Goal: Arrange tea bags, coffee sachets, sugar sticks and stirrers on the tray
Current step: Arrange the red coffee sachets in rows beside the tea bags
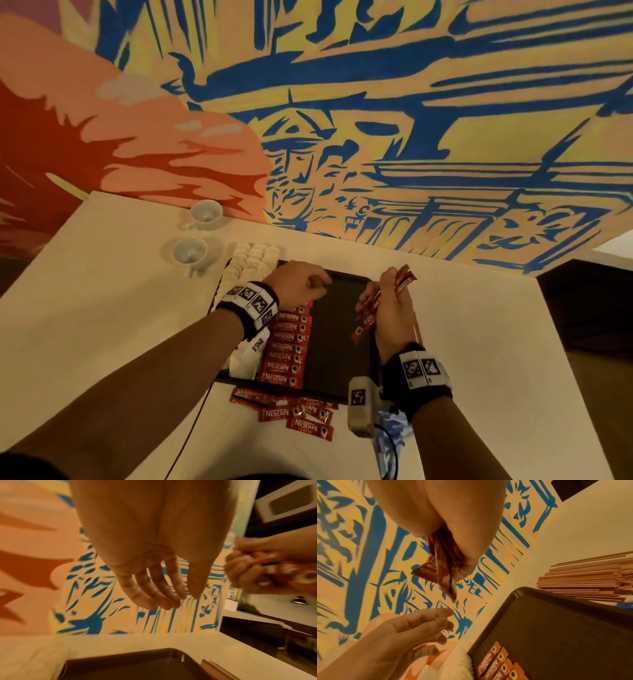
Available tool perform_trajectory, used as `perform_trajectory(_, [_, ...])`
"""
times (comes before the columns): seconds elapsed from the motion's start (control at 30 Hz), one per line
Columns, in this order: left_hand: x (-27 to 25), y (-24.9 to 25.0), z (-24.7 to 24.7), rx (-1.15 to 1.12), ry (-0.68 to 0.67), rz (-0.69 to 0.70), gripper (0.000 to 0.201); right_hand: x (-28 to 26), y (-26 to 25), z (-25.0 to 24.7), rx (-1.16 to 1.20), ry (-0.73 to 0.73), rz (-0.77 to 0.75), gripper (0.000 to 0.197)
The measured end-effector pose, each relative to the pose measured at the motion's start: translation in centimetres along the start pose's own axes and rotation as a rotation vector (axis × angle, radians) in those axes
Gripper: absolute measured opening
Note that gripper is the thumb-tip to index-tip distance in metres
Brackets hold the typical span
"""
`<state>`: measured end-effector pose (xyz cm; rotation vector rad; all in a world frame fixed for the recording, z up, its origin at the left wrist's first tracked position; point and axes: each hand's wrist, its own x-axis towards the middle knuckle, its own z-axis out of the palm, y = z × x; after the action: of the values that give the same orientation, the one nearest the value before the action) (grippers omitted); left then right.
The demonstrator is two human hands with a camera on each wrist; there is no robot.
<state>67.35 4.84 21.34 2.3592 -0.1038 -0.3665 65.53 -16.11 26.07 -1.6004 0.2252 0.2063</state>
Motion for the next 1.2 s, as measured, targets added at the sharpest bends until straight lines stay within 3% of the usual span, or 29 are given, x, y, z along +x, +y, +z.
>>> perform_trajectory(0.17, [-6.5, 5.3, 0.1, -0.07, -0.12, 0.141, 0.034, -1.5, -1.0, -0.8, 0.135, 0.002, -0.022, 0.05])
perform_trajectory(0.3, [-9.1, 7.5, 1.7, -0.198, -0.062, 0.152, 0.04, -3.1, -2.1, -1.4, 0.216, 0.017, -0.044, 0.045])
perform_trajectory(0.47, [-10.5, 10.1, 2.8, -0.301, 0.03, 0.17, 0.029, -5.1, -3.5, -1.8, 0.272, -0.042, -0.069, 0.044])
perform_trajectory(0.7, [-12.5, 11.7, 3.1, -0.253, 0.095, 0.152, 0.022, -6.6, -4.4, -2.5, 0.406, -0.097, -0.091, 0.038])
perform_trajectory(0.9, [-14.8, 11.1, 3.1, -0.109, 0.093, 0.081, 0.021, -5.9, -5.0, -3.8, 0.515, -0.015, -0.079, 0.032])
perform_trajectory(1.07, [-16.8, 8.9, 1.8, -0.111, 0.193, -0.041, 0.026, -4.9, -4.9, -5.6, 0.436, 0.06, -0.099, 0.032])
perform_trajectory(1.2, [-16.6, 8.3, 1.3, -0.315, 0.337, -0.084, 0.027, -6.1, -4.2, -4.8, 0.172, -0.128, -0.101, 0.03])
